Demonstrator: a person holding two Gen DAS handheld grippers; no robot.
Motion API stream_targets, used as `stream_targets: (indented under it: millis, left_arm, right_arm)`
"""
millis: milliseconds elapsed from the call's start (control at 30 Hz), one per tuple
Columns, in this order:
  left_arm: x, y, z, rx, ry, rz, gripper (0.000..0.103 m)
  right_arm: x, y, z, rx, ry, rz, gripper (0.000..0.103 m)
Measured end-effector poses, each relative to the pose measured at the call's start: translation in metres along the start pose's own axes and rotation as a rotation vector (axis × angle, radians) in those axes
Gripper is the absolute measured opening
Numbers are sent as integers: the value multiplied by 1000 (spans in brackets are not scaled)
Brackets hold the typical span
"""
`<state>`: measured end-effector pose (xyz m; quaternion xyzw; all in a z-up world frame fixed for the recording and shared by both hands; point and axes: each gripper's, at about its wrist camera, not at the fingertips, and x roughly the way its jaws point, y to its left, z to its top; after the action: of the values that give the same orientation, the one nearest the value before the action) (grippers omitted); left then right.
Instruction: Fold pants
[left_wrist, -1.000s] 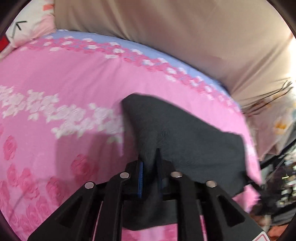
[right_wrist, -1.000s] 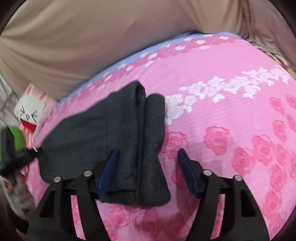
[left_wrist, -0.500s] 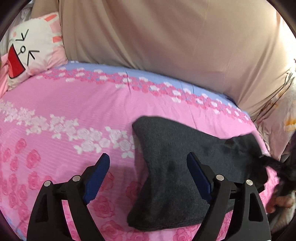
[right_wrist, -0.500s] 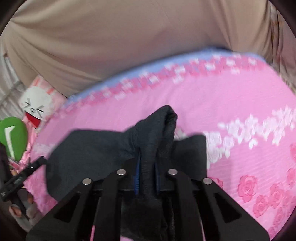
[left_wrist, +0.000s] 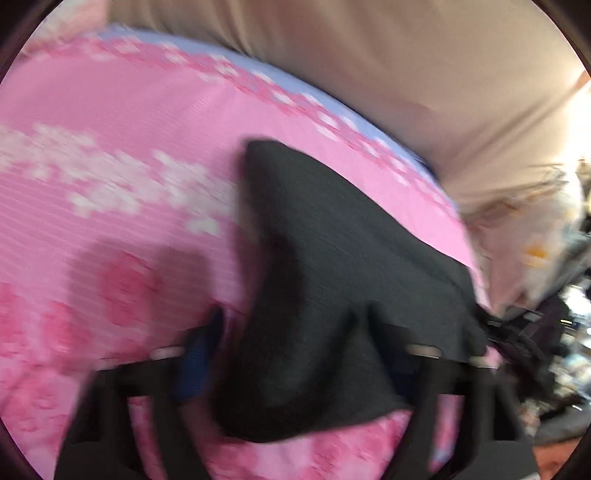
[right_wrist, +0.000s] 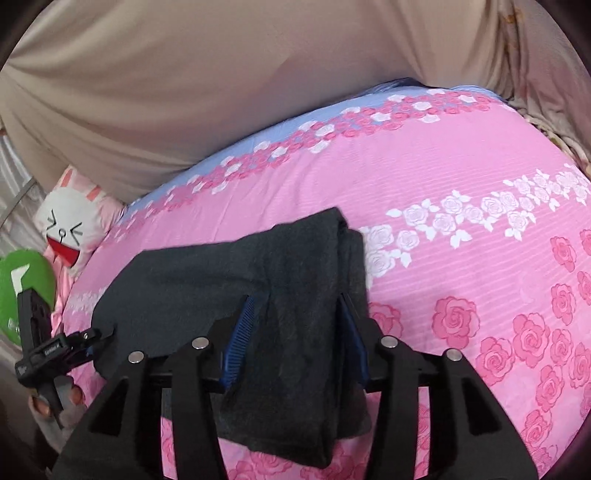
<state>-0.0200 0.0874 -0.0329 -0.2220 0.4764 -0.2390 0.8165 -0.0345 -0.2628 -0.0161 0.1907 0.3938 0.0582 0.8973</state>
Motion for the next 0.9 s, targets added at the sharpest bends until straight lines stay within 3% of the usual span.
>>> stream_targets:
  millis: [100, 167, 233, 300, 367, 400, 433, 500, 567, 667, 733, 767, 800, 900]
  left_arm:
    - [-5, 13, 6, -110, 47, -104, 10]
    - [-27, 21, 11, -165, 48, -145, 8]
    - [-36, 28, 12, -158, 80, -44, 9]
    - [-39, 39, 3, -155, 103, 61, 20]
    - [-52, 45, -2, -158, 69, 104, 16]
    - [-64, 43, -3, -144, 14, 156, 16]
    - [-74, 41, -3, -134, -41, 195, 17]
    - [-87, 36, 0, -118, -123, 243, 33]
    - [-98, 31, 6, -108, -186, 282, 42]
    - [-109, 23, 11, -61, -248, 343, 49]
    - [-115, 14, 11, -6, -296, 407, 60]
    - [-116, 13, 11, 12, -309, 425, 63]
    - [-117, 9, 9, 41, -324, 444, 65]
    - [-119, 2, 8, 88, -344, 485, 68]
  right_arm:
    - [0, 6, -6, -20, -12, -46, 46]
    - [-11, 10, -12, -16, -27, -11, 46]
    - [-19, 15, -16, -38, -62, -58, 45]
    - [-33, 20, -18, -59, -132, -145, 44]
    - [-50, 36, -14, -93, -183, -89, 34]
    - [-54, 52, -10, -128, -184, -43, 32]
    - [-56, 69, -8, -172, -176, 5, 29]
    - [-45, 115, -9, -254, -99, 163, 25]
    - [-22, 160, -13, -324, -27, 285, 23]
    - [40, 212, -21, -406, 84, 292, 22]
    - [109, 230, -38, -392, 286, 286, 21]
    - [114, 237, -41, -395, 238, 298, 20]
    - [114, 245, -38, -415, 248, 276, 20]
    - [100, 249, -33, -405, 226, 318, 13]
